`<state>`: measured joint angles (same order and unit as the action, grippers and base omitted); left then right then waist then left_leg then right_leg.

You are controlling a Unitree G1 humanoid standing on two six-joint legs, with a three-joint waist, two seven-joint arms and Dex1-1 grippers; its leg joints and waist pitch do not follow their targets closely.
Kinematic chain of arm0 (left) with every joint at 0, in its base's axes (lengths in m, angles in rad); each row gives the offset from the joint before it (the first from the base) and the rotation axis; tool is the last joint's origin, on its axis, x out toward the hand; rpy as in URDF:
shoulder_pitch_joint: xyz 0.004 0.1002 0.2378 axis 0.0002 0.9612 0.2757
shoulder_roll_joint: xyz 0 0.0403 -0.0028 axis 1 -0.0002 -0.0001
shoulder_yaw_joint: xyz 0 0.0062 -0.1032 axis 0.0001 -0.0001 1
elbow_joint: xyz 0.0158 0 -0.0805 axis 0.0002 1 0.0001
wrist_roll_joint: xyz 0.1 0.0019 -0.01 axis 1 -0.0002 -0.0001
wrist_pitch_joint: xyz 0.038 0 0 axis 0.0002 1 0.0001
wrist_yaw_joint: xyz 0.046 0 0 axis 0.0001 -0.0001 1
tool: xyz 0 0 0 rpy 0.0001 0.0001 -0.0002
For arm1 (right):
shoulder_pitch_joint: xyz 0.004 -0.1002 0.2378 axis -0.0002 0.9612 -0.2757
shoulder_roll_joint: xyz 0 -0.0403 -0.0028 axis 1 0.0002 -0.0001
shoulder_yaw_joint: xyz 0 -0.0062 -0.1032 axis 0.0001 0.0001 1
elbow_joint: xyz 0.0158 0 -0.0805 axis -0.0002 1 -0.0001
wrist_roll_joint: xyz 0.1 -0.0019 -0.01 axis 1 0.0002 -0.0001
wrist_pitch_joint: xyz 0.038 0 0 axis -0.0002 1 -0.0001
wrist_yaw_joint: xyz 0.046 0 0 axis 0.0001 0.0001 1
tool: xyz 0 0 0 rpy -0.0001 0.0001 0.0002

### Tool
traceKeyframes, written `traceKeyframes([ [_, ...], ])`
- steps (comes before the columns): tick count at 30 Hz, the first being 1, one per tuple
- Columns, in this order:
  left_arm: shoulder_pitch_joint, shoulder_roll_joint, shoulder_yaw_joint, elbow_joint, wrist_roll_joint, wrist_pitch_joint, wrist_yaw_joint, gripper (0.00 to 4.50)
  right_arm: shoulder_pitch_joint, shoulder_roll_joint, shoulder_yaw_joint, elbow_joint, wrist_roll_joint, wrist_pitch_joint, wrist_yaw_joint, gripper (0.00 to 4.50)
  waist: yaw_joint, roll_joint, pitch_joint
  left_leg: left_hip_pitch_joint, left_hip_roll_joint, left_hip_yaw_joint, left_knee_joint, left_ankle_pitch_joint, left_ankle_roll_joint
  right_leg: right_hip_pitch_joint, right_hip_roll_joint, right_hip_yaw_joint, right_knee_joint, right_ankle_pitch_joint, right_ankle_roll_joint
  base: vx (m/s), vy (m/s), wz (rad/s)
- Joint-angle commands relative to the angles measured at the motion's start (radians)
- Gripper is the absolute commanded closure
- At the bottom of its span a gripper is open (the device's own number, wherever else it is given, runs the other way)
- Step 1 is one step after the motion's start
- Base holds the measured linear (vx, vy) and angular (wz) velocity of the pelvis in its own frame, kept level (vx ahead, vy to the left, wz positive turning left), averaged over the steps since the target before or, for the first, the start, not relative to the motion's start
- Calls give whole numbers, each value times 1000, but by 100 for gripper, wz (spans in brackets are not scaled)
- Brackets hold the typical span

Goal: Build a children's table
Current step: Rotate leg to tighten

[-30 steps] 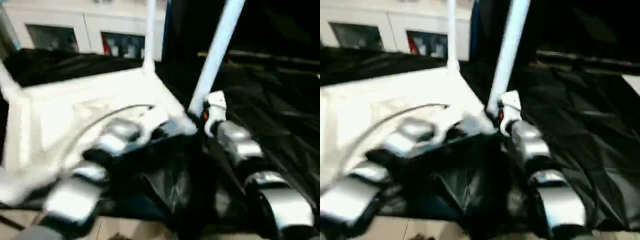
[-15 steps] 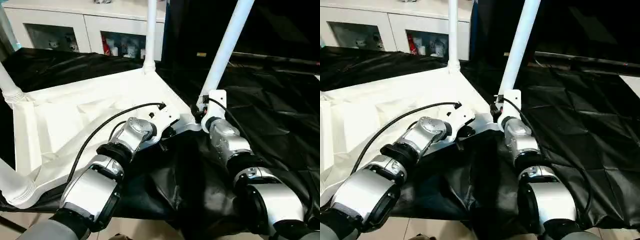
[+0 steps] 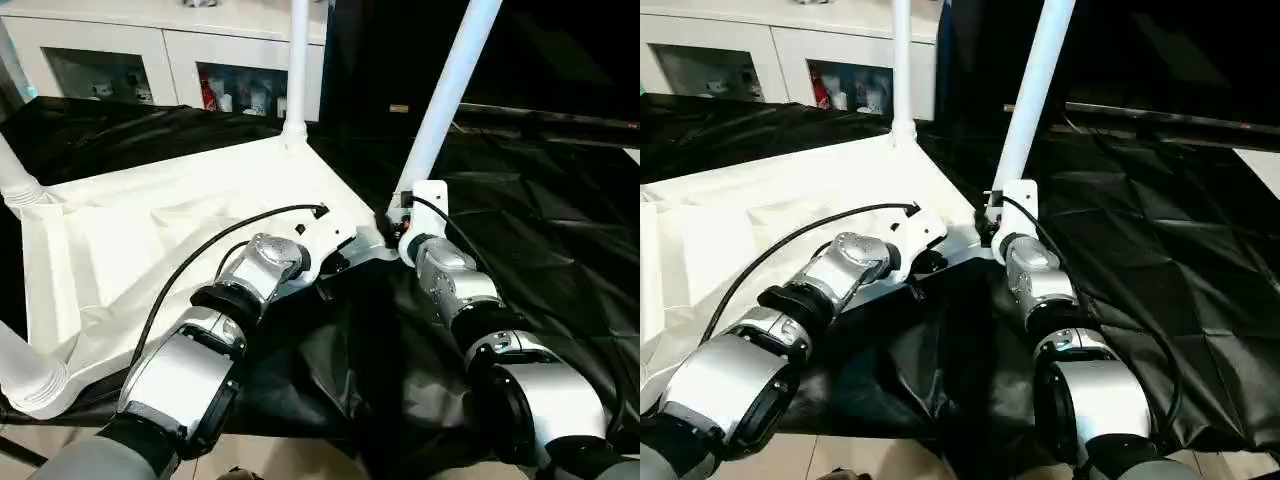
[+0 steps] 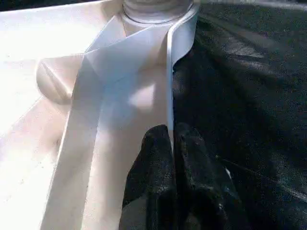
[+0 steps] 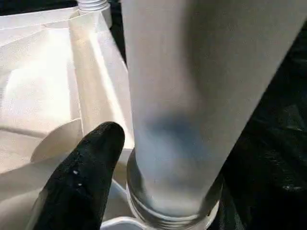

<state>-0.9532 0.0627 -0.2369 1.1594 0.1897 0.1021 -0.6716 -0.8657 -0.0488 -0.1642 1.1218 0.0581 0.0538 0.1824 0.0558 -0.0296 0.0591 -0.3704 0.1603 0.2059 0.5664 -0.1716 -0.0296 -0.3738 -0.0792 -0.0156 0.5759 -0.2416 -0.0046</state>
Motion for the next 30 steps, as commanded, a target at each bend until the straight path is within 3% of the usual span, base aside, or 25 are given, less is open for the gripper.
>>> traceKeyframes([
  [1, -12, -26, 4, -53, -28, -67, -30, 450, 30, 24, 50, 67, -9, 45, 119, 79, -7, 16, -47, 41, 77, -53, -96, -532, -64, -15, -80, 32, -82, -297, -162, 0, 0, 0],
  [2, -5, -18, 0, -63, -27, -83, -46, 450, 29, 16, 58, 57, -11, 35, 148, 79, -8, 14, -47, 38, 77, -53, -96, -523, -59, -12, -80, 32, -82, -283, -166, 0, 0, 0],
  [4, 8, -6, -3, -76, -31, -109, -76, 450, 30, -3, 73, 31, -14, 14, 215, 42, -5, 10, -57, 23, 80, -48, -93, -408, -30, 8, -83, 32, -66, -161, -186, 0, 0, 0],
  [6, 23, 10, -1, -95, -44, -132, -121, 450, 39, -35, 95, 0, -25, 5, 287, 42, -4, 9, -58, 23, 79, -41, -88, -358, -7, 7, -80, 30, -63, -117, -201, 0, 0, 0],
  [7, 35, 21, 1, -113, -55, -148, -156, 450, 48, -65, 119, -23, -41, 4, 335, 30, -2, 3, -56, 22, 77, -35, -81, -365, 24, 4, -85, 29, -72, -203, -205, 0, 0, 0],
  [9, 42, 30, 4, -127, -62, -159, -181, 450, 55, -90, 138, -38, -56, 6, 369, 5, 4, 2, -58, 22, 80, -33, -78, -338, 34, 2, -88, 29, -75, -234, -204, 0, 0, 0],
  [12, 67, 60, -5, -166, -69, -200, -257, 450, 79, -144, 151, -92, -53, -13, 461, 5, 12, 9, -63, 22, 82, -23, -71, -246, 53, 6, -83, 25, -61, -100, -241, 18, -16, 2],
  [13, 88, 79, -8, -200, -83, -214, -325, 450, 98, -182, 160, -137, -43, -15, 540, 5, 26, 12, -69, 24, 85, -13, -60, -163, 80, 14, -79, 15, -45, 44, -284, 58, -44, 9],
  [15, 95, 87, -9, -212, -87, -211, -343, 450, 106, -196, 163, -157, -39, -13, 572, 5, 43, 10, -76, 16, 83, -4, -45, -56, 128, 20, -76, 10, -19, 208, -313, 57, -39, 8],
  [16, 110, 101, -15, -238, -93, -225, -379, 450, 120, -218, 168, -193, -28, -10, 623, 5, 46, 7, -81, 2, 76, -3, -33, -10, 153, 24, -76, 12, -3, 302, -314, 0, 0, 0],
  [17, 121, 112, -20, -256, -96, -229, -402, 450, 131, -234, 173, -222, -19, -7, 659, 5, 54, 10, -88, 1, 80, -7, -25, 25, 177, 22, -75, 8, 9, 384, -310, 0, 0, 0],
  [19, 146, 141, -32, -301, -106, -246, -457, 450, 161, -275, 186, -299, 2, 4, 747, 5, 55, 10, -85, -5, 76, -6, -22, 21, 194, 20, -72, 5, 10, 400, -305, 0, 0, 0],
  [21, 163, 161, -36, -331, -114, -246, -490, 450, 181, -304, 196, -349, 16, 12, 800, 5, 58, 14, -81, -3, 80, -6, -24, -28, 188, 14, -72, 3, 4, 307, -295, 0, 0, 0],
  [23, 186, 184, -34, -377, -129, -245, -536, 450, 207, -338, 202, -403, 38, 27, 870, 5, 59, 17, -76, 0, 86, -8, -31, -89, 162, 12, -75, 3, -6, 180, -289, 0, 0, 0],
  [26, 199, 198, -32, -403, -135, -246, -564, 450, 223, -355, 207, -434, 46, 30, 914, 5, 55, 20, -68, 6, 90, -10, -42, -171, 97, 4, -73, 5, -22, 5, -275, 0, 0, 0],
  [30, 232, 226, -34, -467, -157, -228, -618, 450, 266, -386, 230, -506, 56, 55, 990, 5, 54, 20, -66, 9, 91, -11, -49, -219, 55, 3, -75, 8, -28, -68, -257, 0, 0, 0],
])
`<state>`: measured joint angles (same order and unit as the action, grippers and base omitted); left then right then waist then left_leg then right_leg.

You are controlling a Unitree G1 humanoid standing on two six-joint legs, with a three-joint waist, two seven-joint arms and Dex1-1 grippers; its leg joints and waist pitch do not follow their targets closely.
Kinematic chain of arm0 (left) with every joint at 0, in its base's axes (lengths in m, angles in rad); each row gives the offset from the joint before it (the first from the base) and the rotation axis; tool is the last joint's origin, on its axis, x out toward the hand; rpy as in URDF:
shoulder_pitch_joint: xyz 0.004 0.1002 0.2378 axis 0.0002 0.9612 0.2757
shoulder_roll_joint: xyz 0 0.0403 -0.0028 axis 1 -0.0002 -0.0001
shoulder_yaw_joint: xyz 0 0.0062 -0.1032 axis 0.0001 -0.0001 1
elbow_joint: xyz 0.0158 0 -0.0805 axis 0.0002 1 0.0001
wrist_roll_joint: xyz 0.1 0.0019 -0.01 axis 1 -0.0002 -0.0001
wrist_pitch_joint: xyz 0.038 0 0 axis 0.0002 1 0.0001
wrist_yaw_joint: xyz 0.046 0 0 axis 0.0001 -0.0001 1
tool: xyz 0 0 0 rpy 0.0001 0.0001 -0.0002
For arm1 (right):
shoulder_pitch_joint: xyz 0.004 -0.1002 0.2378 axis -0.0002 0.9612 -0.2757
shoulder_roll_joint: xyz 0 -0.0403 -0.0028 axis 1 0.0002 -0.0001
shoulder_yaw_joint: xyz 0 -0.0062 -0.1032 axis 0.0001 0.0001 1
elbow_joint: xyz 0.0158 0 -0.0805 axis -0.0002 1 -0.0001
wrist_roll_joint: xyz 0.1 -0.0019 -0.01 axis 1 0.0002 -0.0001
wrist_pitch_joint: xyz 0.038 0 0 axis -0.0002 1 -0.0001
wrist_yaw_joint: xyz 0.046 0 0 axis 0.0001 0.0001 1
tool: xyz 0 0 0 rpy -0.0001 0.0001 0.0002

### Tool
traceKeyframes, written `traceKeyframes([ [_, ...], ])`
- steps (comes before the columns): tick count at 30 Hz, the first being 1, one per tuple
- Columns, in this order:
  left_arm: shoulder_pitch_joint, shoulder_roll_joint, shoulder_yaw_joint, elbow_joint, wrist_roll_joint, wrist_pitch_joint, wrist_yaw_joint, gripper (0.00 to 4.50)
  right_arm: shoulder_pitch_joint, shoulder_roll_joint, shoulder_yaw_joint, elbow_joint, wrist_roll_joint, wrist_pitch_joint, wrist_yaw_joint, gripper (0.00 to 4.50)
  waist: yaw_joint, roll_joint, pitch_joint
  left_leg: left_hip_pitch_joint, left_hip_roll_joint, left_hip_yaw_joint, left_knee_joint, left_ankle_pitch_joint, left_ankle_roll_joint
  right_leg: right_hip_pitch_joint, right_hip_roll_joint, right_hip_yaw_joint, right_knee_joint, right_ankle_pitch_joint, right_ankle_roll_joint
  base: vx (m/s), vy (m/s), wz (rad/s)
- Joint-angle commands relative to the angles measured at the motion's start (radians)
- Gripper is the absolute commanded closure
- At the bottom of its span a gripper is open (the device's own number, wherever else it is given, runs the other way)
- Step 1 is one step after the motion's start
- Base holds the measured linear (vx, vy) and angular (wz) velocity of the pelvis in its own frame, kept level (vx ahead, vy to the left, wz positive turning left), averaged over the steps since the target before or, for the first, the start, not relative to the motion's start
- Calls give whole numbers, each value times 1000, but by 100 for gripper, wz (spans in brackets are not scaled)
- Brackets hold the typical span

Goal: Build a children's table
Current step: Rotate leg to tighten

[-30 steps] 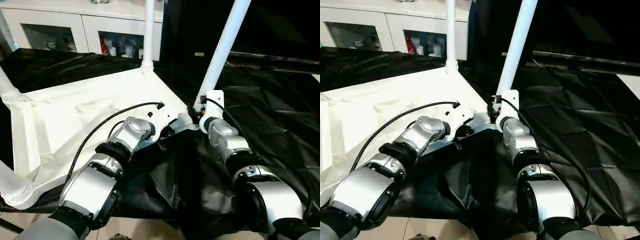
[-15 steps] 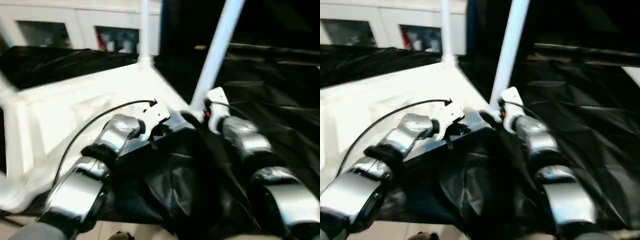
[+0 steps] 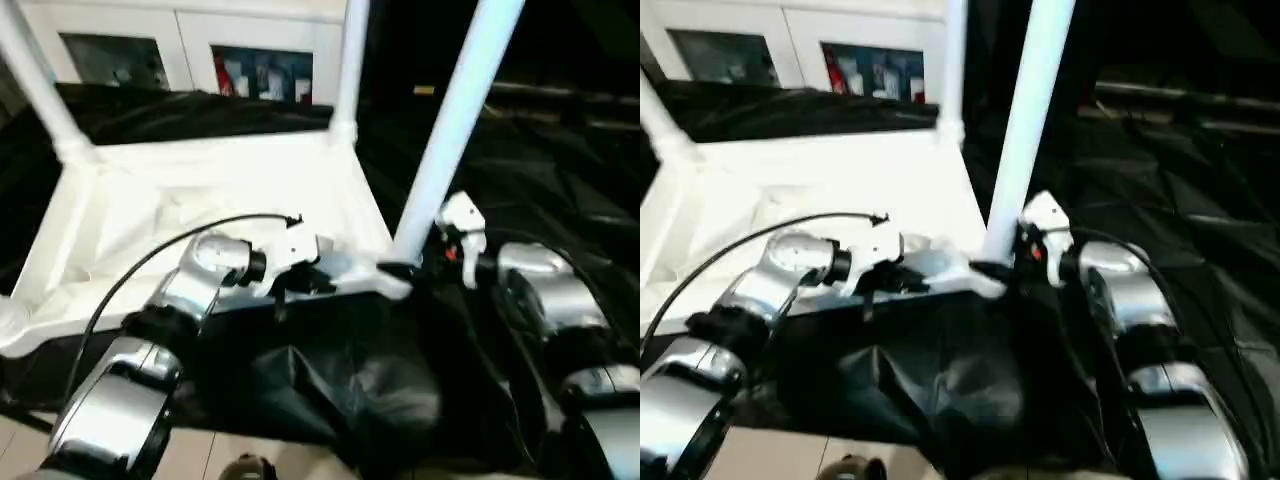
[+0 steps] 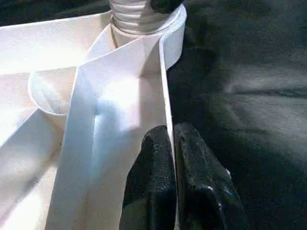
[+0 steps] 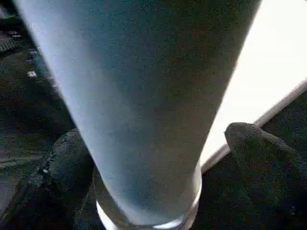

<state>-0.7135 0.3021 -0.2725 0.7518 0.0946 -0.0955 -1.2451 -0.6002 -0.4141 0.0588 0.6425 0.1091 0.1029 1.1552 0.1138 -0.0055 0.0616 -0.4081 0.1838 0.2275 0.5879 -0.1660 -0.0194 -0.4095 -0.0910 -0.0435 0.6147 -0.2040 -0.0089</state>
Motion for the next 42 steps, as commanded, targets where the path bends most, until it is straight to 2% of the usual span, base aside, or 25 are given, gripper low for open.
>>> traceKeyframes([
  [1, 1, -3, -1, -75, -64, -25, -56, 450, 12, -30, 19, -43, 2, 9, 32, 5, -5, -4, -69, 47, 67, -33, -71, -226, 39, 39, -64, 36, -67, -109, -251, 0, 0, 0],
  [3, 5, 1, -1, -81, -63, -22, -58, 450, 17, -34, 26, -46, -4, 7, 34, 5, -5, -5, -72, 45, 65, -33, -68, -208, 36, 41, -65, 36, -63, -86, -251, 0, 0, 0],
  [7, 8, 3, 3, -87, -57, -17, -59, 450, 19, -31, 36, -28, -23, -9, 19, 5, -4, -6, -76, 42, 61, -31, -61, -161, 55, 43, -64, 34, -57, -29, -256, 0, 0, 0],
  [8, 10, 4, 3, -94, -59, -11, -59, 450, 22, -29, 37, -33, -21, -1, 16, 32, -4, -7, -77, 41, 60, -31, -59, -147, 62, 45, -64, 34, -54, -10, -259, 0, 0, 0],
  [12, 12, 5, 2, -100, -61, -7, -57, 450, 25, -24, 38, -42, -14, 15, 9, 45, -4, -7, -78, 40, 59, -31, -56, -129, 79, 46, -63, 33, -51, 14, -267, 0, 0, 0],
  [14, 13, 5, 2, -101, -62, -4, -55, 450, 26, -23, 40, -43, -9, 20, 8, 74, -4, -6, -78, 40, 59, -31, -54, -131, 81, 46, -62, 33, -51, 8, -268, 0, 0, 0],
  [19, 14, 4, 1, -100, -62, -1, -52, 450, 35, -19, 44, -41, -7, 23, 11, 104, -5, -6, -79, 41, 59, -31, -54, -139, 75, 46, -62, 32, -51, -5, -268, 0, 0, 0],
  [20, 14, 4, 1, -100, -62, -1, -52, 450, 35, -18, 44, -40, -6, 23, 11, 124, -5, -6, -79, 41, 59, -31, -54, -139, 75, 46, -62, 32, -51, -5, -268, 0, 0, 0],
  [24, 2, -21, 23, -71, -67, 28, 6, 450, 60, 27, 12, -25, 25, 68, -62, 159, -4, -8, -81, 40, 58, -31, -52, -119, 80, 47, -61, 32, -47, 13, -271, 0, 0, 0],
  [27, -23, -49, 33, -13, -45, 34, 91, 450, 71, 80, -7, 19, 15, 78, -192, 170, -10, -7, -77, 41, 56, -31, -53, -147, 65, 41, -62, 34, -54, -31, -266, 0, 0, 0],
  [29, -59, -99, 42, 57, -25, 51, 196, 450, 74, 141, -29, 59, 8, 88, -325, 173, -17, -8, -74, 44, 54, -33, -57, -185, 39, 40, -65, 36, -63, -99, -254, 0, 0, 0],
  [31, -88, -140, 46, 102, -11, 70, 278, 450, 63, 195, -52, 93, 3, 92, -449, 174, -26, -5, -71, 50, 54, -38, -64, -239, 1, 39, -68, 37, -72, -179, -238, 0, 0, 0],
  [33, -121, -182, 48, 146, 10, 91, 383, 450, 47, 253, -80, 129, 2, 91, -576, 174, -31, -4, -70, 53, 53, -39, -67, -268, -16, 37, -68, 39, -78, -220, -224, 0, 0, 0],
  [34, -137, -202, 51, 165, 15, 111, 432, 450, 38, 280, -92, 143, 7, 91, -621, 175, -33, 1, -68, 54, 51, -42, -69, -289, -25, 36, -69, 39, -82, -254, -215, 0, 0, 0],
  [35, -152, -221, 55, 180, 19, 120, 475, 450, 28, 306, -102, 156, 12, 91, -667, 175, -34, 0, -68, 56, 51, -42, -70, -299, -33, 35, -69, 39, -86, -270, -204, 0, 0, 0],
  [38, -173, -246, 59, 206, 24, 128, 531, 450, 11, 341, -117, 176, 15, 88, -732, 175, -34, 0, -68, 56, 50, -43, -72, -305, -29, 34, -68, 40, -89, -268, -193, 0, 0, 0],
  [39, -195, -273, 57, 241, 35, 119, 567, 450, -19, 381, -123, 214, -1, 78, -814, 175, -36, 3, -70, 53, 49, -44, -73, -300, -28, 36, -67, 39, -88, -257, -191, 0, 0, 0],
  [42, -202, -286, 53, 257, 41, 103, 572, 450, -39, 412, -115, 229, -8, 53, -811, 175, -38, 5, -73, 53, 49, -45, -75, -296, -25, 39, -66, 36, -88, -230, -190, 0, 0, 0],
])
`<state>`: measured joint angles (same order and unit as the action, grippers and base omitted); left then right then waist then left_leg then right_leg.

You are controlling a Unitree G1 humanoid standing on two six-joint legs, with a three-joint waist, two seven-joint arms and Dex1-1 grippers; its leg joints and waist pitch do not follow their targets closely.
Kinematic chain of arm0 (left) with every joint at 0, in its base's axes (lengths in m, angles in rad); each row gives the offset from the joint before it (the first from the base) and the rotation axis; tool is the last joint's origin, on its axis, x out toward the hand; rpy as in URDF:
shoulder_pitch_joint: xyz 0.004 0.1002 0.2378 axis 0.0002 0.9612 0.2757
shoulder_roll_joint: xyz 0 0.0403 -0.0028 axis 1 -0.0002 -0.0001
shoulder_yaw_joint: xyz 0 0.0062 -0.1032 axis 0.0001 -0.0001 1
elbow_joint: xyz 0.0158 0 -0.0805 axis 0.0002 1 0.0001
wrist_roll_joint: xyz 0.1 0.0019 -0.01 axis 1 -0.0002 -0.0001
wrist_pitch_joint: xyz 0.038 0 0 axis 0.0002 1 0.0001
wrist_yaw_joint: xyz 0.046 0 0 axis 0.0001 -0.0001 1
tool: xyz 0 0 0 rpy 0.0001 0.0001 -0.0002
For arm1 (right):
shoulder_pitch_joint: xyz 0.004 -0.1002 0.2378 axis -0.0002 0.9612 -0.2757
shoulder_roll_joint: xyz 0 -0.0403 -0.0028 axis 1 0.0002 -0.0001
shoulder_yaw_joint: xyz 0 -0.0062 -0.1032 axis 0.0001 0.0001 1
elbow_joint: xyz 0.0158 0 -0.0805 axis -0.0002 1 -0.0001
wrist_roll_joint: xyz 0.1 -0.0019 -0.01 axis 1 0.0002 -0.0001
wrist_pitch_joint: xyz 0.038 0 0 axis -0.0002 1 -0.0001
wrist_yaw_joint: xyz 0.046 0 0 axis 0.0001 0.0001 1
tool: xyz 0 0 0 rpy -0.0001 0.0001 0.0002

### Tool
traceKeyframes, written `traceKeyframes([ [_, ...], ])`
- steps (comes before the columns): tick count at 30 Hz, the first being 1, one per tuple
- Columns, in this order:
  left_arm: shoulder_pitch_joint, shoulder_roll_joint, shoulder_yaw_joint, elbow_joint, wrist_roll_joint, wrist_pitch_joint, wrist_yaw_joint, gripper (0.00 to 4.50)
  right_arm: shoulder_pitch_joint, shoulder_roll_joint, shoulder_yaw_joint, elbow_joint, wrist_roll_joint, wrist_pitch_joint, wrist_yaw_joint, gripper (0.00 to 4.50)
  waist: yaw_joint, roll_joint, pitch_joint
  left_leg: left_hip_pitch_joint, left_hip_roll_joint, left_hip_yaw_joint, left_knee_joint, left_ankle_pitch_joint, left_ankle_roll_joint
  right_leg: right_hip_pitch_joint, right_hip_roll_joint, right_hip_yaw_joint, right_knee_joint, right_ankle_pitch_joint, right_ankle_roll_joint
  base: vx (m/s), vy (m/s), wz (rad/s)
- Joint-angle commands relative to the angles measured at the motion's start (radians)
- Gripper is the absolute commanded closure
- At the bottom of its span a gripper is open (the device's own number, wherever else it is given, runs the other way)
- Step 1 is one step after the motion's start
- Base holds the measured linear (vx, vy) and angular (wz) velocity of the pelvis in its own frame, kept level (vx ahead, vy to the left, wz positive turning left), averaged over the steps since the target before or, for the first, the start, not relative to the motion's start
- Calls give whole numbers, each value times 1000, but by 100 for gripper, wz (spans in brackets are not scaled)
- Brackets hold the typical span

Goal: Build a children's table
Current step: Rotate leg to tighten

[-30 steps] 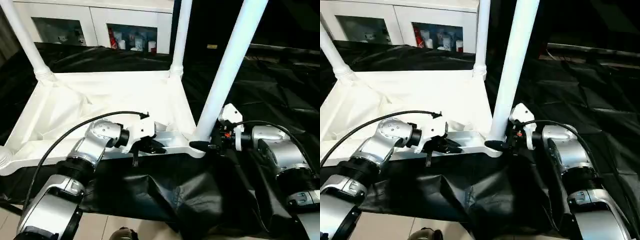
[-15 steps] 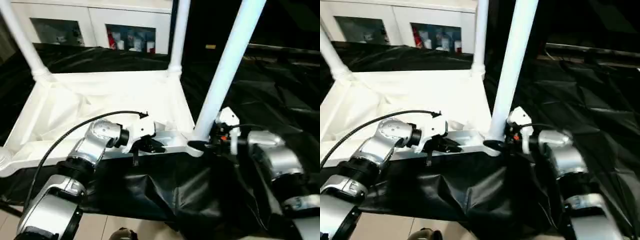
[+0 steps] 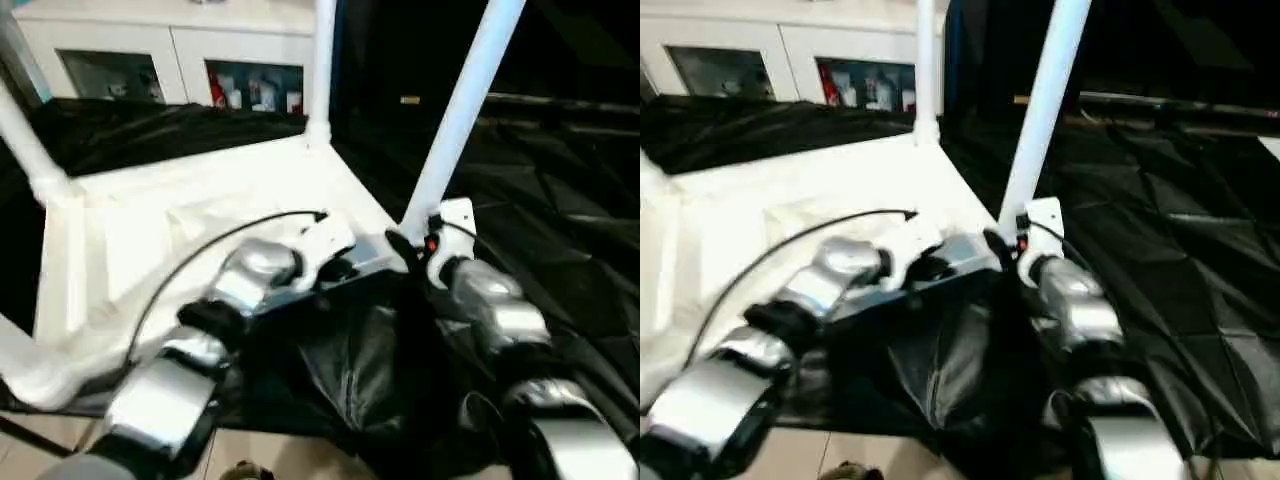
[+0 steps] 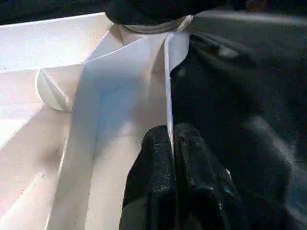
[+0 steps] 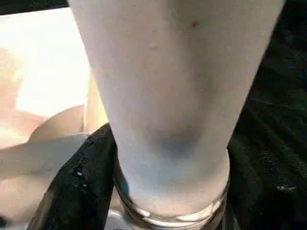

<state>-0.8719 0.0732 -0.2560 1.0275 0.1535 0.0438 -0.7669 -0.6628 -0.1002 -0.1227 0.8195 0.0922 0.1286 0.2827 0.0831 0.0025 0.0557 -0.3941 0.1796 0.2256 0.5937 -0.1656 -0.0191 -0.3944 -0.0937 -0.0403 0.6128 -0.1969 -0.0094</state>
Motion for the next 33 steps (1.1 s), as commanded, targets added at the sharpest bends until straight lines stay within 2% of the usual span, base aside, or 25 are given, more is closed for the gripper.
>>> traceKeyframes([
  [1, -41, -55, 36, -19, -18, -35, 89, 450, 23, 102, 66, 42, 13, 21, 80, 175, -6, -6, -68, 38, 54, -41, -80, -286, -17, 26, -64, 33, -85, -211, -191, 0, 0, 0],
  [3, -39, -53, 36, -20, -18, -35, 86, 450, 23, 101, 65, 37, 16, 17, 87, 105, -5, -5, -67, 37, 54, -41, -80, -270, -3, 27, -63, 33, -83, -183, -197, 0, 0, 0],
  [5, -22, -28, 34, -35, -22, -47, 48, 450, 22, 76, 62, 9, 33, -4, 153, 102, -4, -7, -67, 36, 53, -40, -79, -274, 8, 28, -65, 34, -84, -190, -199, 0, 0, 0],
  [6, -20, -23, 33, -36, -23, -49, 41, 450, 21, 71, 62, 6, 35, -8, 164, 83, -4, -7, -67, 35, 53, -40, -78, -274, 13, 29, -67, 34, -85, -201, -197, 0, 0, 0],
  [9, -8, 7, 28, -34, -23, -63, 8, 450, 32, 18, 96, -24, 27, -4, 272, 60, -4, -8, -67, 30, 55, -41, -78, -259, 22, 33, -65, 33, -84, -193, -196, 0, 0, 0],
  [10, -7, 9, 28, -34, -23, -64, 5, 450, 33, 14, 98, -27, 27, -4, 280, 60, -4, -8, -67, 31, 55, -41, -79, -258, 24, 32, -65, 32, -84, -191, -197, 0, 0, 0],
  [12, 21, 51, 24, -65, -42, -101, -102, 450, 66, -78, 152, -93, 24, 11, 462, 60, -3, -13, -68, 29, 54, -38, -73, -243, 41, 35, -66, 32, -83, -170, -207, 0, 0, 0],
  [13, 31, 67, 20, -79, -47, -102, -141, 450, 76, -109, 164, -118, 30, 22, 519, 60, 0, -12, -67, 25, 55, -38, -73, -225, 52, 40, -64, 31, -81, -163, -209, 0, 0, 0],
  [15, 42, 82, 15, -93, -51, -117, -178, 450, 82, -136, 172, -136, 33, 27, 566, 60, 1, -11, -68, 25, 58, -37, -71, -213, 61, 38, -63, 30, -76, -146, -219, 0, 0, 0],
  [16, 74, 115, 6, -137, -78, -139, -286, 450, 92, -195, 191, -168, 35, 26, 663, 60, 4, -14, -69, 23, 59, -38, -70, -200, 64, 43, -64, 27, -74, -139, -228, 0, 0, 0],
  [17, 101, 147, -7, -177, -95, -150, -373, 450, 97, -238, 205, -195, 37, 27, 734, 60, 4, -13, -69, 22, 61, -35, -68, -193, 72, 39, -63, 29, -70, -120, -237, 0, 0, 0],
  [19, 112, 160, -15, -192, -99, -160, -403, 450, 99, -253, 210, -205, 38, 27, 762, 60, 5, -7, -70, 27, 63, -33, -67, -191, 75, 32, -60, 29, -67, -99, -252, 0, 0, 0],
  [21, 136, 188, -27, -231, -113, -167, -469, 450, 104, -288, 227, -230, 37, 28, 821, 60, 10, -11, -73, 29, 64, -32, -65, -178, 75, 32, -61, 29, -63, -75, -263, 0, 0, 0],
  [22, 154, 207, -32, -266, -127, -157, -514, 450, 104, -309, 238, -242, 35, 28, 850, 60, 14, -8, -74, 30, 68, -32, -64, -167, 77, 31, -62, 28, -57, -51, -271, 0, 0, 0],
  [24, 170, 225, -34, -298, -137, -148, -541, 450, 101, -325, 248, -248, 28, 29, 870, 60, 16, -7, -72, 31, 67, -29, -65, -174, 77, 27, -58, 28, -58, -56, -272, 0, 0, 0],
  [29, 197, 257, -26, -346, -141, -142, -575, 450, 98, -347, 268, -253, 17, 36, 916, 60, 20, -11, -68, 32, 66, -30, -69, -215, 44, 25, -63, 31, -65, -138, -250, 0, 0, 0],
  [32, 202, 266, -20, -353, -143, -139, -574, 450, 94, -340, 270, -244, 24, 41, 923, 60, 20, -15, -69, 32, 65, -30, -69, -212, 39, 25, -62, 32, -64, -141, -244, 0, 0, 0],
  [33, 203, 267, -20, -355, -144, -138, -573, 450, 94, -339, 269, -245, 26, 43, 923, 85, 21, -13, -69, 31, 65, -30, -68, -202, 40, 26, -62, 31, -63, -134, -243, 0, 0, 0],
])
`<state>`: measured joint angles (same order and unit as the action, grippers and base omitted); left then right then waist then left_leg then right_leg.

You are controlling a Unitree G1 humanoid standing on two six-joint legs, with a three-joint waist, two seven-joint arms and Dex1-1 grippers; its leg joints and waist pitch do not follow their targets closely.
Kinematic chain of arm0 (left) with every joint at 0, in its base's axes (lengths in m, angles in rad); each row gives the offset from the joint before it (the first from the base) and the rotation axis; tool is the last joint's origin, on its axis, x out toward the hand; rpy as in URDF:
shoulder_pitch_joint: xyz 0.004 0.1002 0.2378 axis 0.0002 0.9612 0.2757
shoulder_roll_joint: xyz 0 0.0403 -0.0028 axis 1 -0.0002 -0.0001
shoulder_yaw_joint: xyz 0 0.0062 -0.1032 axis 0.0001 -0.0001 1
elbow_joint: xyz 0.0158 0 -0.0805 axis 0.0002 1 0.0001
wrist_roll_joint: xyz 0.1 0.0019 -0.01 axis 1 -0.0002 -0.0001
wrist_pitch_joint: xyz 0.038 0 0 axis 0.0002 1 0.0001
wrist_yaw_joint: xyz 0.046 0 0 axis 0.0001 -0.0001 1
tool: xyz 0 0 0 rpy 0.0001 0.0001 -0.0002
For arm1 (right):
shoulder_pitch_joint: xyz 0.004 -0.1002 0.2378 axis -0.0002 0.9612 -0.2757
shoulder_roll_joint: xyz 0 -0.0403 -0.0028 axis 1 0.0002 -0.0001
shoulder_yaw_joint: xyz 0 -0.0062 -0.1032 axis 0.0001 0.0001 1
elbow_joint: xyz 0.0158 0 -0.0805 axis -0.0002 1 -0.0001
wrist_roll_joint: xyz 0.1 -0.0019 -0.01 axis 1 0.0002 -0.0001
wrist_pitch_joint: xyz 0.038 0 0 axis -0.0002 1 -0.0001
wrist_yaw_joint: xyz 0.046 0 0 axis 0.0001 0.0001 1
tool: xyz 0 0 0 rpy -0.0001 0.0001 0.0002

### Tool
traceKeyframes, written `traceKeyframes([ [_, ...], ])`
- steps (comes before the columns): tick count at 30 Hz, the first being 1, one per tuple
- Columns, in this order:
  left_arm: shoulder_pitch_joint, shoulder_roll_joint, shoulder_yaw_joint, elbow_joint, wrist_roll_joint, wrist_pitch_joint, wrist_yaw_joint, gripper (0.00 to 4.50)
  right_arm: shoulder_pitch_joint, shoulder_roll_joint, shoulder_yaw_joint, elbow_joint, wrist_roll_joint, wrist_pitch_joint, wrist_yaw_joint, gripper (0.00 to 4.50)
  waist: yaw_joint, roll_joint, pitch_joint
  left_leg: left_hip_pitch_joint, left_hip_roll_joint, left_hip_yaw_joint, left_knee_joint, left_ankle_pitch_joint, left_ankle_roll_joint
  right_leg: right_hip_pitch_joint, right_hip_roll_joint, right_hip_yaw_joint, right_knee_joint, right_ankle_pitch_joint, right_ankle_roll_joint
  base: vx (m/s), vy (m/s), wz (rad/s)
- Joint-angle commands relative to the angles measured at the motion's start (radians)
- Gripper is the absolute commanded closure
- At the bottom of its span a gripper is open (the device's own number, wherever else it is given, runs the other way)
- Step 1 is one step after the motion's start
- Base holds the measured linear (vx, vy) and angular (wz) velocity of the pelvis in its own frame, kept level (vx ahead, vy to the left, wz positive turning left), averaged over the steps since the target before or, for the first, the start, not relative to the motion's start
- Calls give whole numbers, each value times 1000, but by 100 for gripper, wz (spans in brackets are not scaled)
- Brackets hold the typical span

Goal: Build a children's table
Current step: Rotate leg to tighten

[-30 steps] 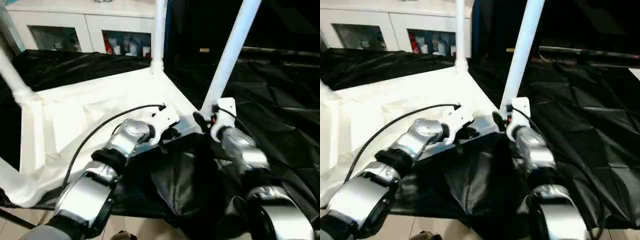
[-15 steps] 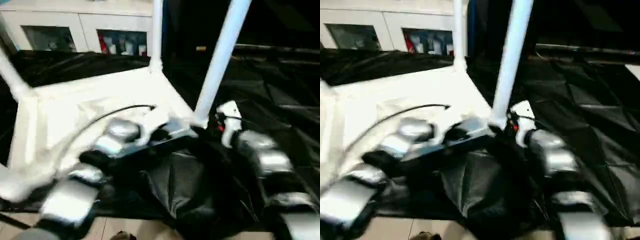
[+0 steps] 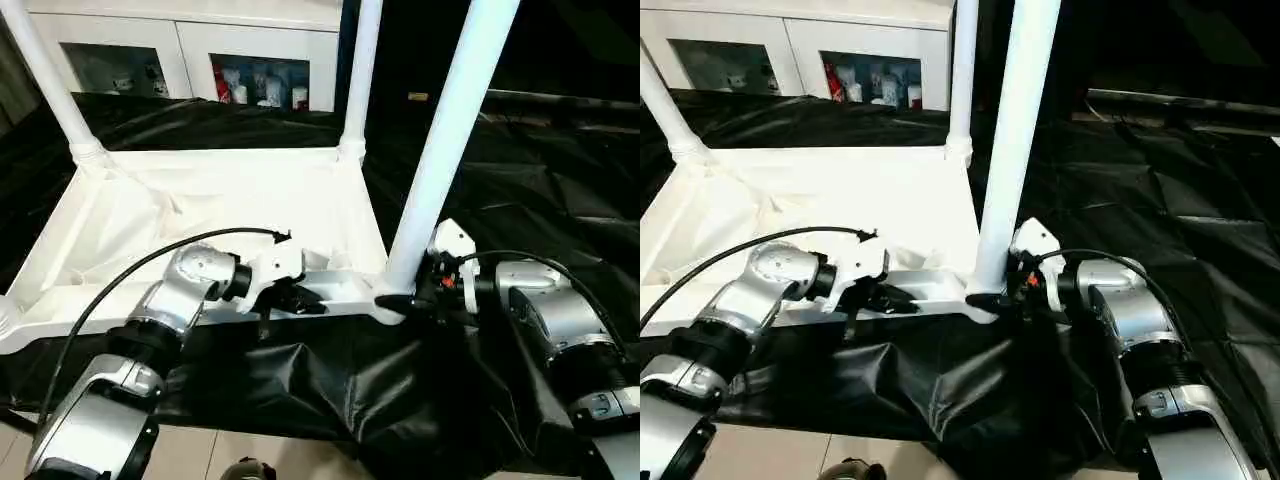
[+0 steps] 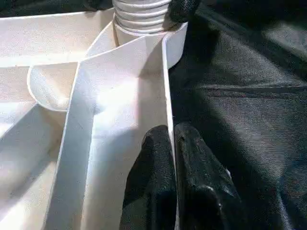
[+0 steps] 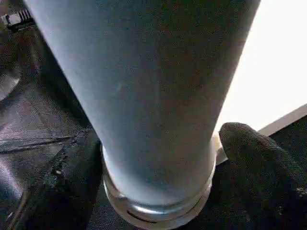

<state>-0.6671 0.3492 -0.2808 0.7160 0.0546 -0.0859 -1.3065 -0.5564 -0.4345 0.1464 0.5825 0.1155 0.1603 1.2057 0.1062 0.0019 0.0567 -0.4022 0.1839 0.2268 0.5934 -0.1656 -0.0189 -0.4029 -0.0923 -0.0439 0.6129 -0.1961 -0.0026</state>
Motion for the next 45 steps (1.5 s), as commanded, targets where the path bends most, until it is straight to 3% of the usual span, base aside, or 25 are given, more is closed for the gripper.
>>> traceKeyframes([
  [1, 0, -9, 7, -51, -49, -3, -32, 450, -10, -1, -2, -13, 10, 18, 1, 85, -2, -14, -71, 38, 60, -32, -67, -195, 43, 35, -64, 35, -62, -128, -250, 0, 0, 0],
  [10, 2, -13, 12, -56, -55, 4, -29, 450, -6, 5, -5, -18, 21, 28, 0, 95, -3, -14, -73, 38, 58, -31, -63, -170, 54, 37, -62, 34, -58, -98, -255, 0, 0, 0],
  [11, -19, -52, 24, -8, -31, 10, 75, 450, 11, 60, -44, 17, 28, 44, -121, 108, -4, -6, -73, 37, 59, -30, -63, -167, 54, 34, -62, 36, -57, -90, -258, 0, 0, 0],
  [13, -60, -119, 38, 76, 12, 37, 252, 450, 28, 154, -109, 82, 33, 60, -338, 120, -11, -10, -73, 41, 56, -33, -65, -195, 30, 29, -64, 36, -63, -127, -257, 0, 0, 0],
  [14, -62, -122, 38, 79, 14, 39, 261, 450, 28, 158, -112, 86, 32, 59, -351, 125, -15, -12, -73, 41, 54, -34, -67, -199, 22, 30, -66, 37, -66, -144, -253, 0, 0, 0],
  [15, -101, -177, 45, 135, 41, 77, 400, 450, 18, 230, -155, 143, 21, 49, -552, 136, -13, -9, -74, 42, 55, -37, -68, -204, 14, 33, -67, 36, -67, -156, -250, 0, 0, 0],
  [16, -112, -192, 47, 148, 47, 91, 436, 450, 13, 249, -166, 158, 17, 46, -607, 156, -22, -9, -70, 48, 52, -38, -73, -242, -14, 28, -64, 36, -75, -199, -239, 0, 0, 0],
  [17, -116, -199, 48, 154, 49, 97, 451, 450, 11, 257, -170, 165, 16, 44, -630, 160, -24, -9, -70, 46, 53, -39, -74, -248, -17, 32, -66, 37, -77, -213, -228, 0, 0, 0],
  [19, -150, -255, 56, 193, 54, 126, 551, 450, -7, 320, -190, 205, 12, 27, -764, 160, -26, -4, -70, 46, 49, -39, -73, -257, -14, 29, -66, 38, -81, -221, -217, 0, 0, 0],
  [20, -165, -283, 57, 211, 58, 131, 592, 450, -16, 353, -189, 216, 2, 22, -812, 160, -27, -6, -70, 45, 48, -38, -73, -255, -12, 29, -66, 39, -83, -222, -209, 0, 0, 0],
  [21, -175, -300, 58, 224, 61, 134, 618, 450, -22, 375, -189, 222, -6, 19, -843, 160, -27, -2, -70, 46, 48, -39, -74, -257, -13, 28, -65, 39, -83, -225, -205, 0, 0, 0],
  [23, -194, -332, 54, 248, 75, 124, 650, 450, -32, 422, -167, 222, -24, -17, -837, 160, -25, -4, -71, 45, 48, -40, -74, -260, -5, 32, -66, 38, -86, -224, -195, 0, 0, 0],
  [24, -194, -332, 54, 248, 75, 124, 650, 450, -32, 422, -167, 222, -24, -17, -837, 160, -24, -4, -71, 45, 47, -39, -74, -259, 0, 32, -66, 38, -87, -221, -193, 0, 0, 0],
  [25, -200, -342, 58, 253, 74, 113, 649, 450, -37, 438, -161, 214, -20, -38, -819, 112, -24, -3, -72, 40, 47, -40, -74, -249, 11, 36, -66, 37, -85, -207, -193, 0, 0, 0],
  [31, -181, -303, 55, 230, 59, 64, 554, 450, -38, 391, -136, 168, -13, -67, -719, 54, -34, -9, -72, 35, 47, -43, -75, -260, 30, 39, -67, 35, -87, -235, -186, 0, 0, 0],
  [33, -170, -286, 49, 222, 54, 33, 512, 450, -33, 368, -131, 146, -8, -55, -671, 54, -36, -7, -72, 34, 47, -43, -74, -248, 38, 38, -67, 36, -86, -220, -190, 0, 0, 0],
  [34, -146, -259, 49, 193, 32, 7, 432, 450, -22, 324, -119, 109, 1, -41, -589, 54, -37, -9, -74, 31, 46, -42, -71, -218, 57, 44, -65, 34, -81, -177, -200, 0, 0, 0],
  [37, -124, -236, 50, 163, 12, -7, 366, 450, -11, 277, -101, 79, 4, -34, -514, 54, -37, -8, -75, 26, 47, -38, -64, -170, 92, 46, -64, 33, -72, -99, -229, 0, 0, 0],
  [41, -57, -153, 29, 71, -17, -20, 193, 450, 18, 153, -74, -22, 35, -7, -302, 54, -27, -8, -77, 28, 54, -34, -58, -145, 113, 46, -60, 29, -61, -52, -257, 0, 0, 0],
  [45, -21, -91, 25, 22, -42, -18, 90, 450, 29, 60, -48, -72, 30, 13, -167, 54, -22, -8, -73, 32, 58, -32, -62, -176, 103, 39, -59, 31, -66, -106, -256, 0, 0, 0],
])
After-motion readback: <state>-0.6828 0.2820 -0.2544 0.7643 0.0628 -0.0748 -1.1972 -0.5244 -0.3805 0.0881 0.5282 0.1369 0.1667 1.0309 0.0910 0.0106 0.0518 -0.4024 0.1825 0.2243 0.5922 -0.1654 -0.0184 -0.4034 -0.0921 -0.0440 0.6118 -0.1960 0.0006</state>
